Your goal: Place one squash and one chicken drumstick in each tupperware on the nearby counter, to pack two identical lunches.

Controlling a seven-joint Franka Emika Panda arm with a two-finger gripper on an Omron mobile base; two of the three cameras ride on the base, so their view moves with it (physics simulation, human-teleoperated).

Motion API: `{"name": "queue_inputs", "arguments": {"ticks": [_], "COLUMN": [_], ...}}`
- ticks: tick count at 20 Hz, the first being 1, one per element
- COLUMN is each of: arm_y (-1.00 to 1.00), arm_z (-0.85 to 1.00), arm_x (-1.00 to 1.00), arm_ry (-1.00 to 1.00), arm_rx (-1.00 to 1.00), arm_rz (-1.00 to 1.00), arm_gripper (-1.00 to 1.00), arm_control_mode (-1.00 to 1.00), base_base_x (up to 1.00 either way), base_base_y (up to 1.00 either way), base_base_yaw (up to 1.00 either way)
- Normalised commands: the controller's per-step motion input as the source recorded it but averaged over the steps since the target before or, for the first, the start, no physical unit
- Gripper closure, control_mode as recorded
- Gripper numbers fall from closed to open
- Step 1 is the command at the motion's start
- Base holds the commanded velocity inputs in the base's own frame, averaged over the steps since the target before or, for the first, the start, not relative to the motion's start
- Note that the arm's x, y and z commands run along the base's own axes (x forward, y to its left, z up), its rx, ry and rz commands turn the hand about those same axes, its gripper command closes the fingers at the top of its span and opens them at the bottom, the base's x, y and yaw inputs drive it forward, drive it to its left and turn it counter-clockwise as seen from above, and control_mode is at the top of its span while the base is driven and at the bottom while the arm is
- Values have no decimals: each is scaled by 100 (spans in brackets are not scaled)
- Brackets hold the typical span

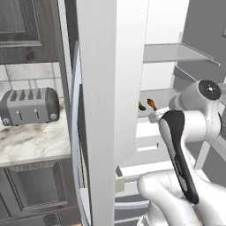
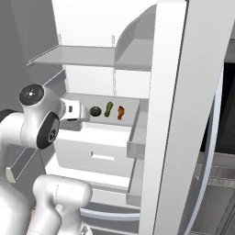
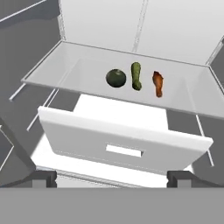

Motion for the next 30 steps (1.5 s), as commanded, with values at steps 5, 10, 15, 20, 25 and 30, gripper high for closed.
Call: {"name": "queue_inputs", "arguments": {"ticks": [5,10,15,20,25,30], "arm_y": [0,0,0,4,19,11], "arm_z": [-23,-19,-3,-14,-24,-23], "arm_x": [46,29,12,40,50,54], "arm_ry": [0,0,0,0,0,0], "arm_rx": [8,10,2,0,0,0], "arm_rz": [-10,-8,0,0,0,0], "arm_gripper": [-100,-100,-100,-100,-100,-100], "arm_control_mode": [-100,-100,-100,-100,-100,-100], "base_base_x": [0,0,0,0,0,0], "base_base_y": [0,0,0,0,0,0], "base_base_yaw": [0,0,0,0,0,0]}}
